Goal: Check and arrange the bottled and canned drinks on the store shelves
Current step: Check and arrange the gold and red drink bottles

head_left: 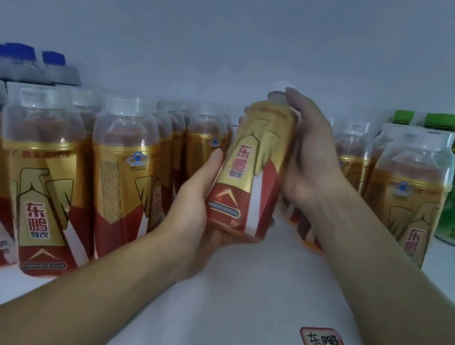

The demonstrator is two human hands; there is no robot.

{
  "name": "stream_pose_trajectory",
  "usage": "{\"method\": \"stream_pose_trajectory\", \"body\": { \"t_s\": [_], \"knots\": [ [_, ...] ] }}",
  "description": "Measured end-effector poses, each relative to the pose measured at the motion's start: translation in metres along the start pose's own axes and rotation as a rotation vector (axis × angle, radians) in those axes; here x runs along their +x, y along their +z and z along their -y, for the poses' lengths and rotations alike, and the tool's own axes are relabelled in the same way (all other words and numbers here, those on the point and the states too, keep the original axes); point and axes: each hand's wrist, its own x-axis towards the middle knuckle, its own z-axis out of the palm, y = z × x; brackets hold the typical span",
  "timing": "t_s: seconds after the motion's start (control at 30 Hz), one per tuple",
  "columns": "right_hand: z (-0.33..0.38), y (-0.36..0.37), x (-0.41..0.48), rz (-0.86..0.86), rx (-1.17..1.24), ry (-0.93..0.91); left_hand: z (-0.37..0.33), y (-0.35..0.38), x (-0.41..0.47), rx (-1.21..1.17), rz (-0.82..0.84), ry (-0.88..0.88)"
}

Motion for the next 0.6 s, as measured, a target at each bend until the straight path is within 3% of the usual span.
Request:
{"method": "stream_pose_trajectory", "body": {
  "t_s": [0.1, 0.33, 0.5, 0.6],
  "knots": [
    [0.002, -0.001, -0.004, 0.042, 0.075, 0.057, -0.001, 0.0, -0.003, -0.062, 0.09, -0.099],
    [0.002, 0.001, -0.004, -0.029, 0.009, -0.043, 0.005, 0.001, 0.003, 0.127, -0.037, 0.072],
    [0.002, -0.003, -0.004, 0.045, 0.098, 0.066, 0.001, -0.002, -0.003, 0.0, 0.123, -0.108],
    [0.005, -0.003, -0.004, 0.009, 0.068, 0.021, 0.002, 0.0, 0.006, 0.132, 0.05, -0.002]
  ]
}}
